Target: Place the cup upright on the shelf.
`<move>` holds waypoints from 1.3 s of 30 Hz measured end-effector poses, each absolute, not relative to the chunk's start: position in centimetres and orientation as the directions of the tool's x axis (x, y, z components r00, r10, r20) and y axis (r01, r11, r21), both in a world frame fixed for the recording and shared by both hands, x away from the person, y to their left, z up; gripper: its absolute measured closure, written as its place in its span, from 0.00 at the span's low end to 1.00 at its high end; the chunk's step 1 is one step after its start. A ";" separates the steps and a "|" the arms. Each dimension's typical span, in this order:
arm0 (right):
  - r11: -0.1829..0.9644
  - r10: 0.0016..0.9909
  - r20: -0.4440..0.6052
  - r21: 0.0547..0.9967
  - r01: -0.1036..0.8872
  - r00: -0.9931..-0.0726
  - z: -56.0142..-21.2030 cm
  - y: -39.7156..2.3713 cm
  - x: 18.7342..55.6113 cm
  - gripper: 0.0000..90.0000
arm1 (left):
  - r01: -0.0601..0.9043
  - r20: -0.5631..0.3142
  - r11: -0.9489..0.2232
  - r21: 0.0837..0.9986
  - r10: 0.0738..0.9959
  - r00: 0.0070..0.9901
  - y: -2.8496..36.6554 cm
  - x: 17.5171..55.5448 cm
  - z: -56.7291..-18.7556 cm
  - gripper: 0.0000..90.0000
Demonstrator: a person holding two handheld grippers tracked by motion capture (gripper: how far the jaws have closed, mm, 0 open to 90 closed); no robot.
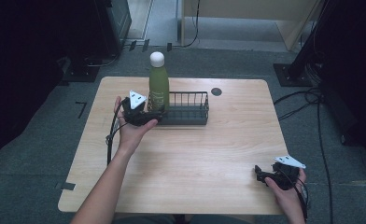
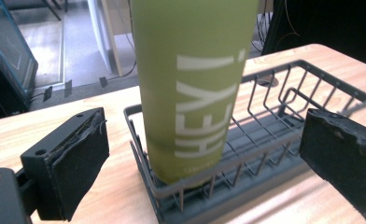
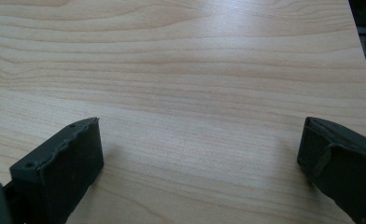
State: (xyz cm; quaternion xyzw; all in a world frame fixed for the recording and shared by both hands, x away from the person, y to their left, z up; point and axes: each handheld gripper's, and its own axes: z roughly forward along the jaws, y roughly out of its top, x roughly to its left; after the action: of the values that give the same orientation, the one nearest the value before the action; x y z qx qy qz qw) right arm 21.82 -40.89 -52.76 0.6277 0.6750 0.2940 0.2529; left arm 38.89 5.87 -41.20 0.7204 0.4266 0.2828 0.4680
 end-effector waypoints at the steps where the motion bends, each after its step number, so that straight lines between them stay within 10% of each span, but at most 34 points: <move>1: 0.039 0.996 0.028 0.715 0.699 -0.084 -52.8 -40.9 21.8 0.00 | 0.351 0.003 -0.194 0.916 0.878 0.478 6.0 38.6 -41.3 0.02; 39: 0.040 0.996 0.027 0.714 0.699 -0.084 -52.8 -40.9 21.8 0.00 | 0.461 0.032 -0.264 0.847 0.892 0.452 11.8 31.0 -48.2 0.02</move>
State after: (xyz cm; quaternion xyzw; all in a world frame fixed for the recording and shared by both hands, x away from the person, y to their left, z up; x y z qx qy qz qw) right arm 21.82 -40.89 -52.76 0.6276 0.6752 0.2935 0.2532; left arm 30.98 11.85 -48.20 0.7494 0.4513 0.2656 0.4053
